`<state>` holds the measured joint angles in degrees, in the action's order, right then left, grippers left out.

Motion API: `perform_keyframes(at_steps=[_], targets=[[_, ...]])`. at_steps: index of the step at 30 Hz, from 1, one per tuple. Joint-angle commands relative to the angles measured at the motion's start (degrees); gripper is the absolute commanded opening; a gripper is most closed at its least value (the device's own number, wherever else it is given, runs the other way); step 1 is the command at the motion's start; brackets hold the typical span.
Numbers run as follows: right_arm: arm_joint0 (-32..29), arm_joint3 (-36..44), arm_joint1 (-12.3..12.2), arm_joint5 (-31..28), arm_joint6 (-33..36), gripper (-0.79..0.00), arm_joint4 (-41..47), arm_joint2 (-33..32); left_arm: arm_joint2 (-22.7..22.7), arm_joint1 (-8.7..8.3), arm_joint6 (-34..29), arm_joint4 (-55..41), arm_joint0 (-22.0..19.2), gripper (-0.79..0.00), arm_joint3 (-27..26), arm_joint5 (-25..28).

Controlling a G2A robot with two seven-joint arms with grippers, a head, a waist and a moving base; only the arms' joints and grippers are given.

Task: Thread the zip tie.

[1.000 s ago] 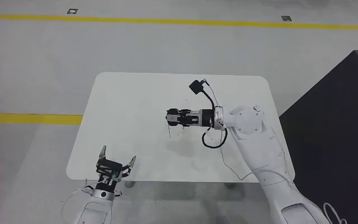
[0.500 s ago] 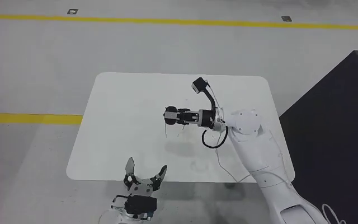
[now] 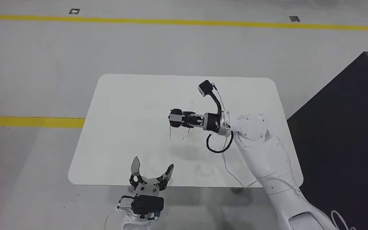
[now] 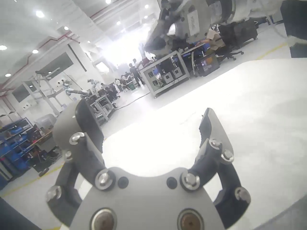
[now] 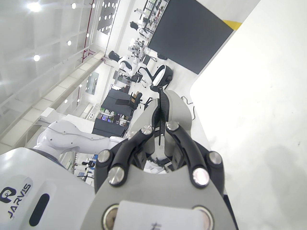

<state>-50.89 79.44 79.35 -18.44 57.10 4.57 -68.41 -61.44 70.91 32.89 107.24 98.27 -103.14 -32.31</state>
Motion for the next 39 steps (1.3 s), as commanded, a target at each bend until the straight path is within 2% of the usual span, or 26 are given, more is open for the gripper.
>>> perform_keyframes(at_steps=[1,5,10,13,32,34,39], targets=[[-1.38,0.51,-0.17,-1.14,-3.59,-0.785,-1.52,-0.34,2.05,0.62,-1.38,-2.47,-1.35,0.000,-0.44,-2.00],[-4.52,0.84,-0.67,1.15,-8.06,-0.785,-0.64,-2.72,4.73,1.48,-8.37,5.64,-3.84,0.000,0.13,-4.53],[-8.83,4.73,-1.10,5.00,-12.26,-0.785,-0.38,-3.94,6.93,2.49,-19.79,14.89,-6.50,0.000,-0.01,-4.24],[-11.28,7.28,-1.21,5.99,-12.38,-0.785,0.35,-3.18,8.76,3.25,-23.40,17.45,-8.19,0.000,-0.72,-4.01],[-11.60,8.15,-1.26,5.72,-12.05,-0.785,-0.25,-2.60,8.76,3.25,-23.40,17.45,-8.19,0.000,-0.72,-4.01],[-11.80,8.44,-1.28,5.71,-12.53,-0.785,-0.46,-2.60,8.39,3.28,-23.73,19.59,-8.88,0.000,-0.82,-2.85],[-13.68,10.26,-1.68,6.04,-13.65,-0.785,-3.26,-2.38,8.64,4.13,-28.23,26.91,-9.93,0.000,-0.95,-7.51]])
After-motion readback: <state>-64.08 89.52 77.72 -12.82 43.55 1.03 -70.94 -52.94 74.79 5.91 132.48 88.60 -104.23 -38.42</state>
